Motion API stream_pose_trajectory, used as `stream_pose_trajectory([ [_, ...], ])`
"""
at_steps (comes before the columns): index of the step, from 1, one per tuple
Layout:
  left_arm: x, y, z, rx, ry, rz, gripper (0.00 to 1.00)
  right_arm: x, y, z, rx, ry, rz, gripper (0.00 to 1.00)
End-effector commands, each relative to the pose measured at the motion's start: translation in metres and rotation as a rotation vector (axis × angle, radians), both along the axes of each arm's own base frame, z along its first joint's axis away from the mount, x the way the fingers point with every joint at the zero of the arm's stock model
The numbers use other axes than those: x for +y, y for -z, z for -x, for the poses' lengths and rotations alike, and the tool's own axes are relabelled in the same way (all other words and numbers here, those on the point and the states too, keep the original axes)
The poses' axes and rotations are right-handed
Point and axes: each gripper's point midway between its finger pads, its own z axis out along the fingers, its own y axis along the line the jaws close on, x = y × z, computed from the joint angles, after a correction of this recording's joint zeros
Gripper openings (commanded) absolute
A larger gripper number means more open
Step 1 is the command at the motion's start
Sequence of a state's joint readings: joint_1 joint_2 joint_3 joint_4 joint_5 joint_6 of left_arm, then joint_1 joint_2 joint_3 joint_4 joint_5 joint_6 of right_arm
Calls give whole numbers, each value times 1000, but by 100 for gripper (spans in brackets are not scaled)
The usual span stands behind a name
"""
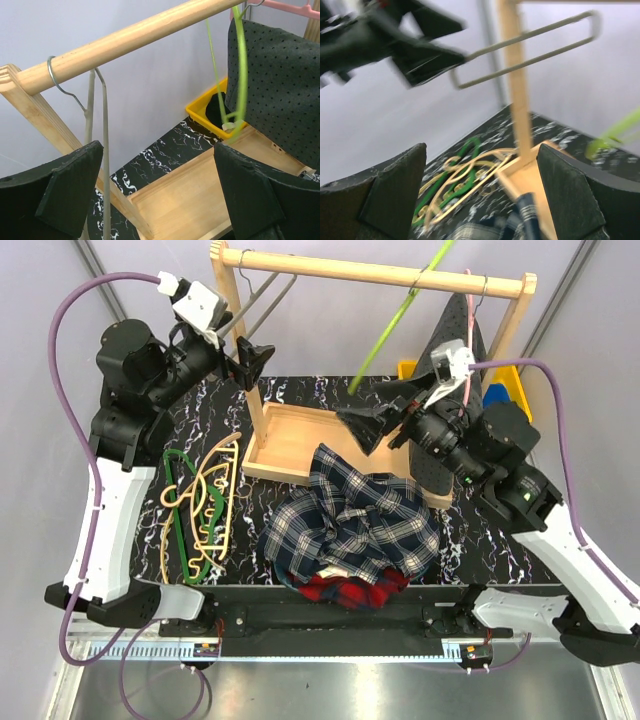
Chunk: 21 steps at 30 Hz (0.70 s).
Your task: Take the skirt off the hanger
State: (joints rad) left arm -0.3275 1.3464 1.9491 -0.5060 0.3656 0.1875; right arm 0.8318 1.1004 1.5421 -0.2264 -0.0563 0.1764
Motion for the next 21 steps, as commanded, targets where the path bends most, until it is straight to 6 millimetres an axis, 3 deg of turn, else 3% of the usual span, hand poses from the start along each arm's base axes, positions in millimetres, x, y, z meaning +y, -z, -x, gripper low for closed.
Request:
stream_pose_trajectory([
  [1, 5, -20, 7, -86, -17, 21, 99, -92, -86, -7, -222, 383, -266, 100],
  [3, 5, -20, 8, -84, -19, 23, 99, -112, -96, -13, -274, 500, -216, 100],
  [5, 5, -18, 8, -79, -18, 28, 99, -138, -119, -11, -340, 616, -215, 100],
  [8, 6, -17, 10, -74, -22, 31, 99, -177, -131, -9, -380, 797, -216, 99],
  [9, 6, -16, 10, -73, -22, 31, 99, -180, -132, -10, -385, 822, -197, 100],
  [15, 8, -15, 13, -82, -25, 36, 99, -179, -90, -39, -310, 954, -6, 96],
  [21, 9, -16, 14, -92, -28, 38, 99, -195, -55, -64, -232, 1084, 116, 83],
])
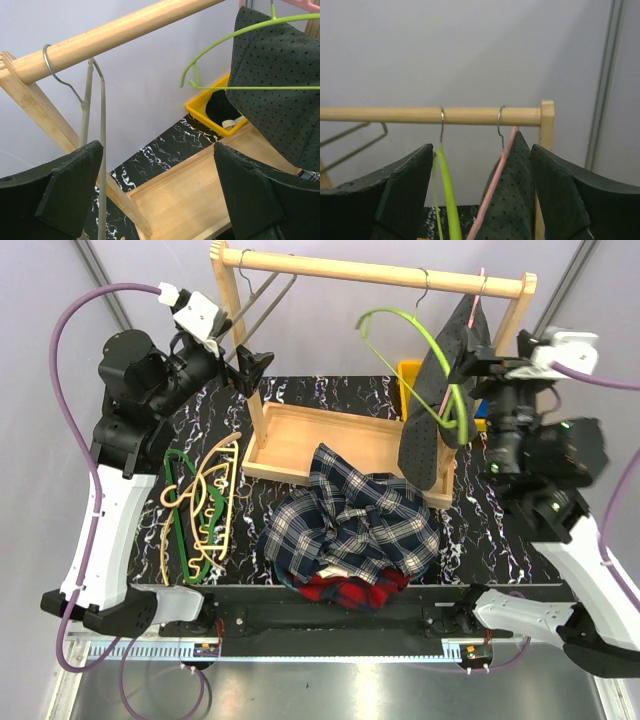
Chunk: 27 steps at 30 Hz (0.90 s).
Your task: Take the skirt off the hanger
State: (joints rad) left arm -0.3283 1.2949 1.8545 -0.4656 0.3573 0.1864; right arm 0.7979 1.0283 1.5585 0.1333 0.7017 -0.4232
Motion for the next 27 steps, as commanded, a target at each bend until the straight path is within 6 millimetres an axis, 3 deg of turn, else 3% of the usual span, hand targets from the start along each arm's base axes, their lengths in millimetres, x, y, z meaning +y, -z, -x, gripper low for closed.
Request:
stream_pose_trajectory([
  [1, 7, -28, 10, -97, -21, 38, 99, -14, 40, -29, 148, 162, 72, 82],
  [5, 7, -29, 12, -101, -20, 42, 99, -22, 58, -43, 196, 202, 54, 79],
  [10, 12, -26, 16, -115, -35, 22, 99, -31, 55, -47, 171, 189, -7, 80],
  [16, 14, -21, 18, -109, -47, 21, 99, -25, 54, -58, 166, 159, -19, 81],
  [24, 18, -16, 21, -114, -63, 11, 99, -10, 69, -96, 232, 129, -6, 81],
  [27, 20, -17, 22, -123, -67, 7, 99, -7, 77, -109, 268, 132, 2, 70],
])
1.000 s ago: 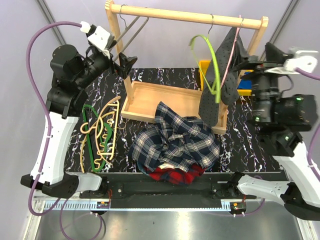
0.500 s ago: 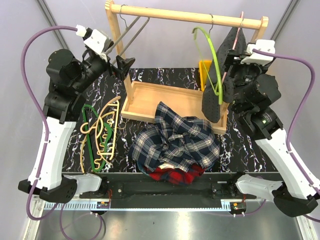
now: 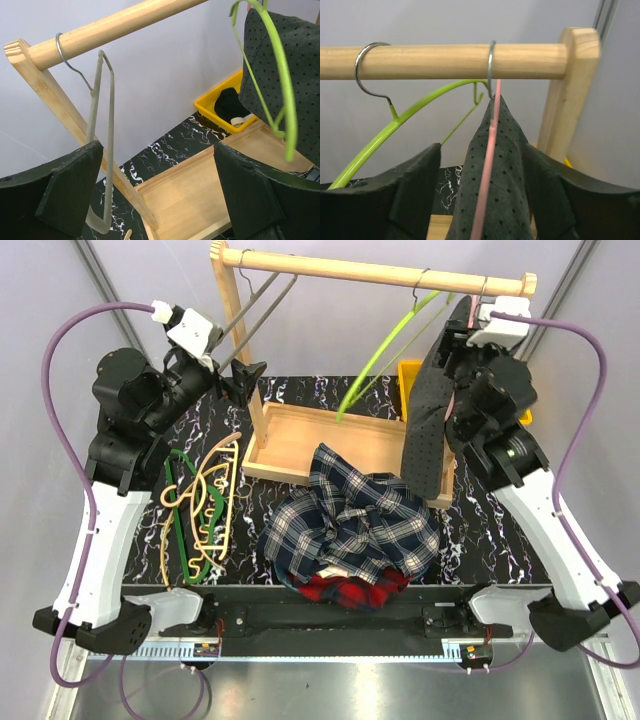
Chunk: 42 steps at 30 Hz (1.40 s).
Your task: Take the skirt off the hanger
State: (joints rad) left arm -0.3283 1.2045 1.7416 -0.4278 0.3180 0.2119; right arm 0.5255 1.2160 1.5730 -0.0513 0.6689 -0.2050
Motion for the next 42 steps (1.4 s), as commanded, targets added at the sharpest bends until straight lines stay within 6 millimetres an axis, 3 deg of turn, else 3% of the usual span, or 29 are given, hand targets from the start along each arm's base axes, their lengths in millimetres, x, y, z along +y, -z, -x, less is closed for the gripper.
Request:
stream_pose_trajectory([
  [1, 8, -25, 9, -100, -27, 11, 99, 6, 1, -13, 34, -26, -23, 66],
  [2, 9, -24, 9, -103, -32, 10, 99, 7, 2, -14, 39, -28, -25, 58],
  [8, 14, -24, 10, -138, -55, -5, 99, 5, 16, -9, 78, -31, -29, 41],
  [15, 14, -24, 8, -147, -59, -13, 99, 2, 24, -3, 104, -31, -29, 12],
  [19, 13, -23, 7, -145, -54, -13, 99, -1, 27, -1, 110, -22, -30, 1],
  [36, 14, -21, 10, -152, -54, -7, 99, -17, 30, 14, 125, 27, -22, 0],
  [39, 15, -20, 12, -156, -56, -7, 99, -22, 33, 12, 151, 70, -30, 0],
  [41, 16, -21, 15, -163, -59, -4, 99, -20, 55, 3, 247, 102, 3, 0],
  [42, 17, -22, 16, -170, -59, -1, 99, -26, 49, 4, 257, 133, -4, 0],
])
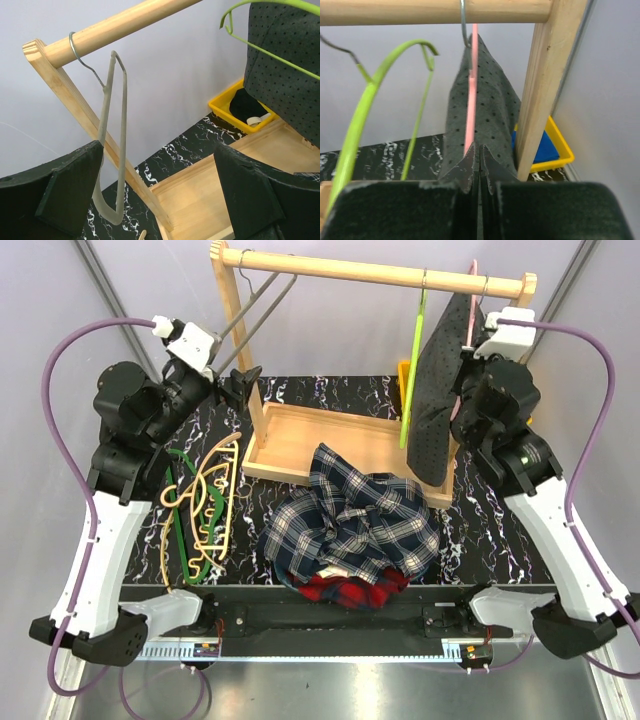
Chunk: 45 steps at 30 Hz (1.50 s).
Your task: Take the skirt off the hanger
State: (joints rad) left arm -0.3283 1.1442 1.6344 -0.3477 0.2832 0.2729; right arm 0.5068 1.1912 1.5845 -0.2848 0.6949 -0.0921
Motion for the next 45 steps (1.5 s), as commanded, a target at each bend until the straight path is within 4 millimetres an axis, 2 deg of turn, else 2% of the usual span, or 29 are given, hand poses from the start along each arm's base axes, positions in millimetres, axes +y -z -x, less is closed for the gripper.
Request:
stream_pose_trajectory([
  [1, 8, -26, 16, -107, -15, 29, 99, -9, 25, -14, 150, 119, 21, 0],
  [2, 8, -25, 16, -112, -16, 24, 99, -10, 35, -13, 205, 126, 44, 1],
  [4, 10, -25, 19, -121, -19, 22, 99, -4, 36, -17, 218, 111, 16, 16],
  [6, 11, -25, 20, -130, -24, 13, 99, 0, 38, -17, 224, 96, -11, 23],
  [7, 12, -27, 23, -140, -25, 12, 99, 0, 38, -17, 225, 95, -14, 32],
  [9, 13, -25, 23, -148, -29, 3, 99, 0, 39, -17, 228, 98, -13, 32],
  [10, 14, -27, 24, -156, -33, 3, 99, -2, 39, -16, 228, 103, -11, 27],
  [12, 15, -25, 24, -156, -36, -2, 99, -2, 36, -16, 223, 105, -13, 22],
  [15, 16, -23, 25, -155, -39, -4, 99, -2, 34, -16, 218, 99, -16, 24],
  [16, 15, -22, 25, -156, -36, -5, 99, -1, 32, -15, 213, 91, -26, 30],
  [17, 15, -23, 25, -158, -35, -5, 99, 2, 30, -14, 207, 76, -38, 43],
  [18, 15, -22, 26, -157, -33, -6, 99, 0, 21, -11, 184, 74, -61, 62],
  [20, 15, -22, 26, -156, -35, -7, 99, 2, 13, -6, 160, 53, -103, 73],
  [21, 15, -22, 26, -156, -34, -8, 99, -1, 0, 1, 127, 44, -135, 86],
  [22, 16, -23, 26, -160, -36, -9, 99, 0, -6, 4, 108, 30, -164, 86],
  [25, 15, -20, 24, -153, -34, -12, 99, -1, -21, 14, 69, 0, -211, 99],
  [32, 13, -18, 25, -148, -24, -12, 99, -7, -31, 28, 49, -6, -244, 100],
  [35, 13, -17, 24, -145, -24, -13, 99, -4, -37, 28, 36, -23, -262, 100],
  [38, 12, -17, 24, -143, -22, -13, 99, 8, -39, 18, 39, -59, -276, 100],
  [44, 15, -16, 23, -145, -36, -13, 99, 28, -24, -9, 87, -88, -238, 100],
  [45, 15, -15, 23, -146, -40, -13, 99, 29, -20, -14, 96, -80, -227, 93],
])
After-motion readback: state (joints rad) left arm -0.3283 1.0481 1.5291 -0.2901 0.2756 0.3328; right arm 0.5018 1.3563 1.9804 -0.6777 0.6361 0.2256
